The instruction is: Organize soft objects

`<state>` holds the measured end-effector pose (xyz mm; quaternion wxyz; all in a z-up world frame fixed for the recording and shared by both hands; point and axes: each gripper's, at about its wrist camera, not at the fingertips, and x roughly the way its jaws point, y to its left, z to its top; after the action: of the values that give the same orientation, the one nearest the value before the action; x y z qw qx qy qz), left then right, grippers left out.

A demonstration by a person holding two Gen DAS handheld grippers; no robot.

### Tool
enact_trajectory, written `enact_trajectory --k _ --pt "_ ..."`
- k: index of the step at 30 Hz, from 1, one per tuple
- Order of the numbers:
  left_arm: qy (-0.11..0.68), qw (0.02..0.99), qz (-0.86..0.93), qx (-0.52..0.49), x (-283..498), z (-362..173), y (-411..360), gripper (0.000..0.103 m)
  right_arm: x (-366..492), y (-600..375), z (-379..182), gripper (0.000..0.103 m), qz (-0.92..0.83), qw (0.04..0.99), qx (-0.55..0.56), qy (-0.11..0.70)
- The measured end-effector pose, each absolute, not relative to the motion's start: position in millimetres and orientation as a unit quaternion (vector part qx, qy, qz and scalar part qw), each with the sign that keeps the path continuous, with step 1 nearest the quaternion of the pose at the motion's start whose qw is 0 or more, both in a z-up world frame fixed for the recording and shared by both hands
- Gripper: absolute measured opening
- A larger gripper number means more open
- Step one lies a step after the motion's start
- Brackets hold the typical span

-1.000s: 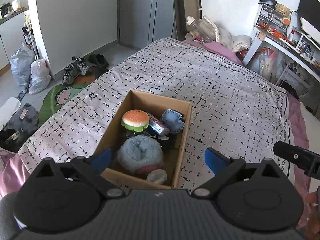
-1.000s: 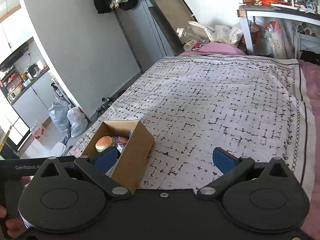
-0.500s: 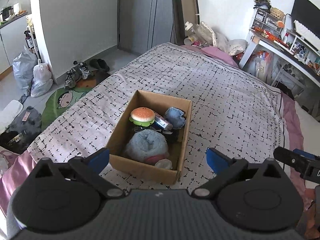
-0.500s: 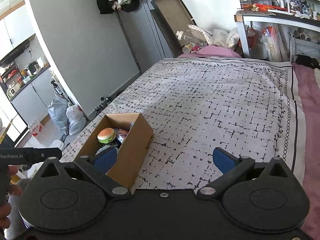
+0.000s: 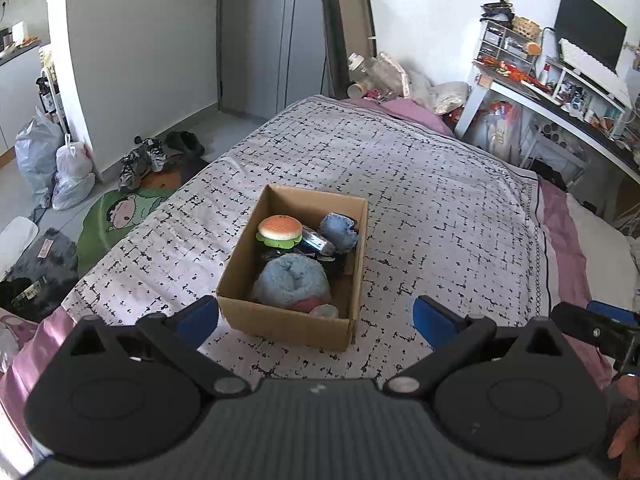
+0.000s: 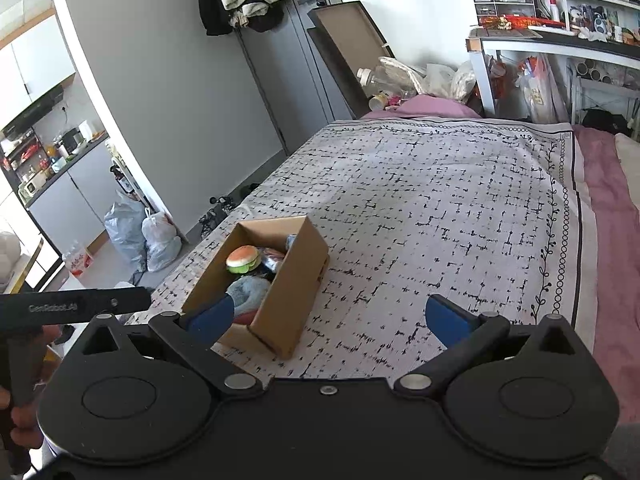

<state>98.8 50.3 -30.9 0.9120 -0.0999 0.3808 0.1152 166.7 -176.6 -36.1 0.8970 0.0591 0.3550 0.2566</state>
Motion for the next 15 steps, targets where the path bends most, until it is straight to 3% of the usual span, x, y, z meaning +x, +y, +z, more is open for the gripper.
enact_trajectory --k 15 --pt "0.367 0.923 0.086 -0.081 70.5 -18.6 45.4 0.103 135.9 -168.9 -21.5 0.103 0.248 0.904 0.062 0.343"
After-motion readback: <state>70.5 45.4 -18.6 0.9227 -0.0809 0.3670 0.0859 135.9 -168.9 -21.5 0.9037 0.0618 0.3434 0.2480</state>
